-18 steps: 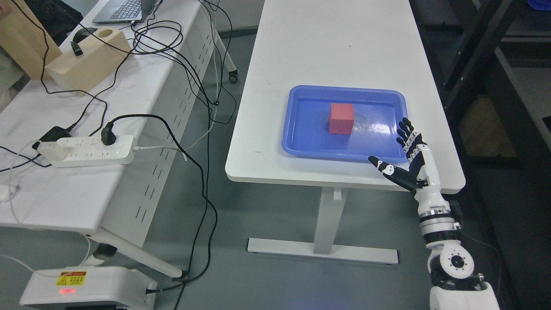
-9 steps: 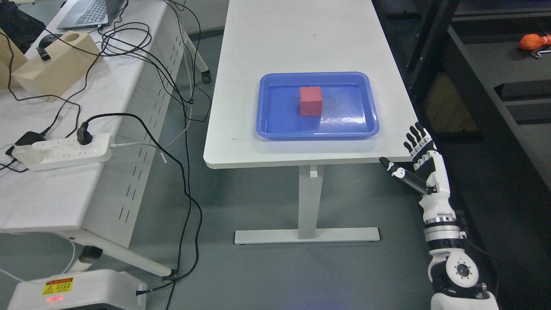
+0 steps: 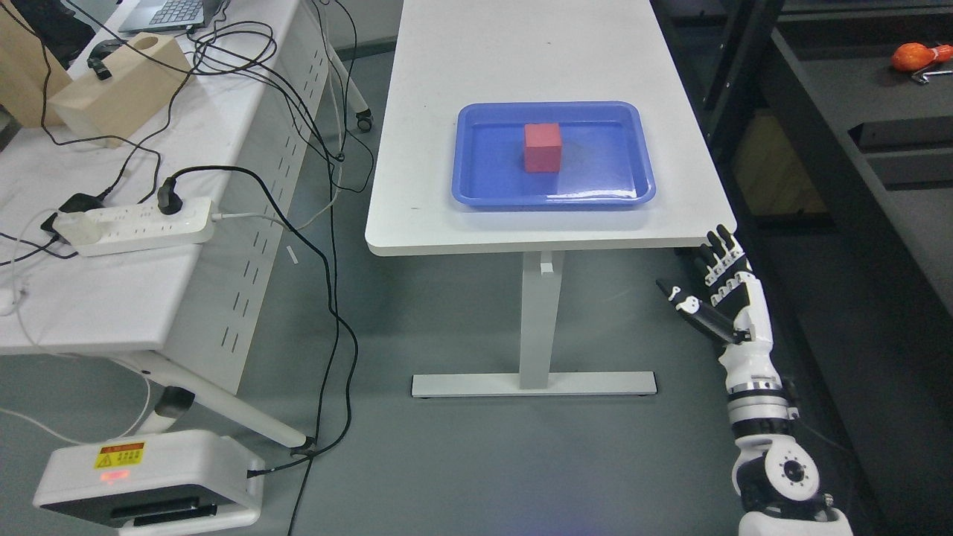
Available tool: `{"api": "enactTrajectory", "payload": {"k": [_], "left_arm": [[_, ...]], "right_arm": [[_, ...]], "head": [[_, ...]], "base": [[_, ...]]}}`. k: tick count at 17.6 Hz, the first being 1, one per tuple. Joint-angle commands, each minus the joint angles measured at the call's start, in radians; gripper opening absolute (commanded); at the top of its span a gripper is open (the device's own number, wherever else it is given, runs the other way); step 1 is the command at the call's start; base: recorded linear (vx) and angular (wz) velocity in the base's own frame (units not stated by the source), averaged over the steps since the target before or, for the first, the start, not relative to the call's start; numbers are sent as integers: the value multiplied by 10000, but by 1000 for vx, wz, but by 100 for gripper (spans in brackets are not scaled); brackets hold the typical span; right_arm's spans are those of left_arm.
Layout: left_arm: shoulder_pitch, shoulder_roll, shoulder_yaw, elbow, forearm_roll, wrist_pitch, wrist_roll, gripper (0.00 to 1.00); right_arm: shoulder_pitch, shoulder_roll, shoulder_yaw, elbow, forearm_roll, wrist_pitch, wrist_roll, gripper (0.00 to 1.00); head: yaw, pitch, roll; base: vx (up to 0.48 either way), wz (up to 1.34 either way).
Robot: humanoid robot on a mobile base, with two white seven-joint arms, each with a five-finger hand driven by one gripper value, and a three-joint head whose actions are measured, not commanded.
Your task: Pick pink block from left shelf to tray
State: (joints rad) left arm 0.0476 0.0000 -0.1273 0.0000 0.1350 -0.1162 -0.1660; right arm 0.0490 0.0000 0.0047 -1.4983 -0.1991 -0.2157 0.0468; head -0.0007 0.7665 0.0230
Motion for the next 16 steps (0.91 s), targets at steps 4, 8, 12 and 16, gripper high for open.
{"api": "enactTrajectory", "payload": {"k": [4,8,12,16], "left_arm": [[0,175,0,-175,0,-35,3,100],[0,175,0,-175,0,-20,3,100],[0,175,0,-175,0,-35,3,100],[0,175,0,-175,0,-20,3,100]], "right_arm": [[47,-175,183,165,74,192,54,100],[47,-175,152,180,89,254,54,100],[-14,-175,274,165,302,360,69,100],[-198,-175,290,180,2357,1451,69,100]], "head": [[0,0,0],[0,0,0],[0,0,0],[0,0,0]], "base": [[-128,76],[-87,51],[-30,16],[6,-1]]}}
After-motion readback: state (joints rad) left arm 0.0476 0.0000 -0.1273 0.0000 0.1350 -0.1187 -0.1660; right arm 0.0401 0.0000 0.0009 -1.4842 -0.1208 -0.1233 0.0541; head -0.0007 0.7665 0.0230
